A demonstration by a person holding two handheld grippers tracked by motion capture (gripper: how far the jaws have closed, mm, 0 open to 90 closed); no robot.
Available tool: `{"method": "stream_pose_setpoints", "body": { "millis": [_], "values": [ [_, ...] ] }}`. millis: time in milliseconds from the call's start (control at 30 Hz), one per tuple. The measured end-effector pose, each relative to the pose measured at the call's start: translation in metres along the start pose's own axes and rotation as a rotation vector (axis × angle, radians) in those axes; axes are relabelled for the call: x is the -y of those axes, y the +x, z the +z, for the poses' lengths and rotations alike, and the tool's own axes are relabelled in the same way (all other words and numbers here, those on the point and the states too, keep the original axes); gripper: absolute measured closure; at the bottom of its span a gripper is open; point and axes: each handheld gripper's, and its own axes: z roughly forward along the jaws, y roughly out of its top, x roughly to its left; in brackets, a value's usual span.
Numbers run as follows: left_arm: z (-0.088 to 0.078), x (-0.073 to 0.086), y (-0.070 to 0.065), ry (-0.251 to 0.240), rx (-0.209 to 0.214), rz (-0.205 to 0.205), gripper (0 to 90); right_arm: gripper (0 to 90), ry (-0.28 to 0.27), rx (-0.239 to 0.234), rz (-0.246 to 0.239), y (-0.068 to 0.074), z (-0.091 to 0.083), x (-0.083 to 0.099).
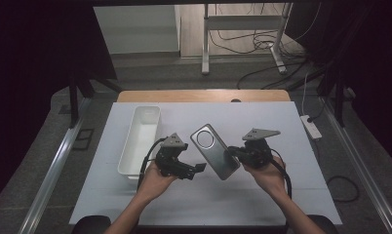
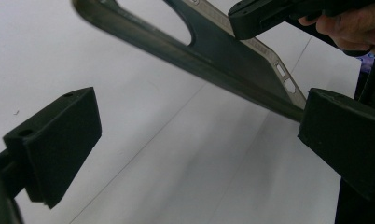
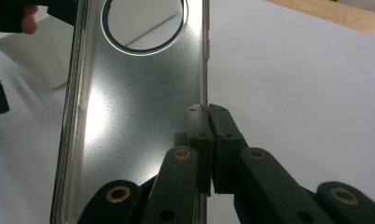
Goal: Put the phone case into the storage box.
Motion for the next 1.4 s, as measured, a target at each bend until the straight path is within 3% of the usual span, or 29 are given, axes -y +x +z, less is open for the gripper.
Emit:
{"method": "stream_pose_setpoints", "body": {
  "millis": [200,400,633,1033,1267,1400],
  "values": [
    [0.003,-0.001,0.0,0.002,0.029,-0.013,0.1,88.2,-0.001,-0.005,-0.011,0.008,0.004,0.0],
    [0.008,-0.001,-0.002,0.015,0.024,-0.023,1.7,88.2,0.0,-0.019,-0.023,0.016,0.009,-0.001],
    [0.011,0.0,0.0,0.023,0.035,-0.053,8.8,88.2,-0.011,-0.026,-0.036,0.024,0.011,-0.001],
    [0.008,0.002,0.003,0.023,0.096,-0.118,50.3,88.1,-0.014,-0.017,-0.042,0.025,0.012,0.001],
    [0.004,0.002,0.007,0.004,0.169,-0.182,77.7,87.3,0.004,-0.022,-0.058,0.027,0.017,0.002],
    [0.002,0.0,0.003,0.006,0.151,-0.163,79.1,87.3,0.007,-0.031,-0.053,0.027,0.018,0.002]
  ]
}}
